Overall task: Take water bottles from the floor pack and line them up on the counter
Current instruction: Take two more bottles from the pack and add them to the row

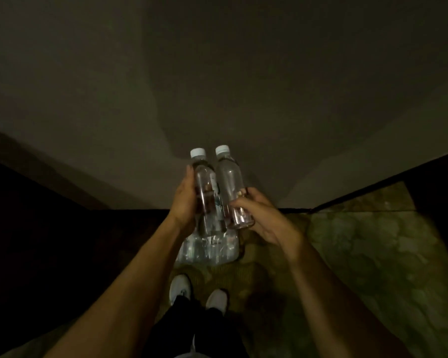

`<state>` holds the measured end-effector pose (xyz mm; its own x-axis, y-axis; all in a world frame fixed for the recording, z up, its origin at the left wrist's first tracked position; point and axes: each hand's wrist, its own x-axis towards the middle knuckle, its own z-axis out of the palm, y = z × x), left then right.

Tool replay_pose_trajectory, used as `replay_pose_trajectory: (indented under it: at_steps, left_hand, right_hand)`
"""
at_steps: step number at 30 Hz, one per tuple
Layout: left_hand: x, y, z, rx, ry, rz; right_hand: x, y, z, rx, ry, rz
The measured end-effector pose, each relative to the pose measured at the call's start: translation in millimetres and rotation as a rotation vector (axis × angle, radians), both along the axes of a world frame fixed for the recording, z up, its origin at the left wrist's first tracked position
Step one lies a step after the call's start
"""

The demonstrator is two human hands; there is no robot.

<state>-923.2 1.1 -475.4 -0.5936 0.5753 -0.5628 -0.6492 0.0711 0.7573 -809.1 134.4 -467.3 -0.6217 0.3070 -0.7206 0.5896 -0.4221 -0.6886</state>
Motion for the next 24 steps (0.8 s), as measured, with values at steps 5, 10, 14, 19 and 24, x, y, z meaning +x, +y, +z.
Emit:
replay_pose_trajectory:
  at_steps: [5,10,14,19,24]
  left_hand:
    - [-2.0,-11.7,51.6,0.02,0.135,-0.07]
    - [14.4,-39.8,98.7,0.08,0.269,0.0]
    - [31.6,-66.4,133.0,0.098,0.325,0.078]
    - [58.1,-102.3,185.1,0.235,0.368,0.177]
    - [75.8,-141.1,241.6,0.288,0.525,0.215]
  right_hand:
    - [-6.1,-32.5,41.1,0.193,0.058,-0.02]
    - [-1.8,-61.7,80.5,0.246,0.246,-0.079]
    - [11.8,-79.3,112.6,0.271,0.371,-0.139]
    - [24.3,-102.2,161.4,0.226,0.532,-0.1]
    - [28.9,-132.5,210.3,0.255,0.656,0.096]
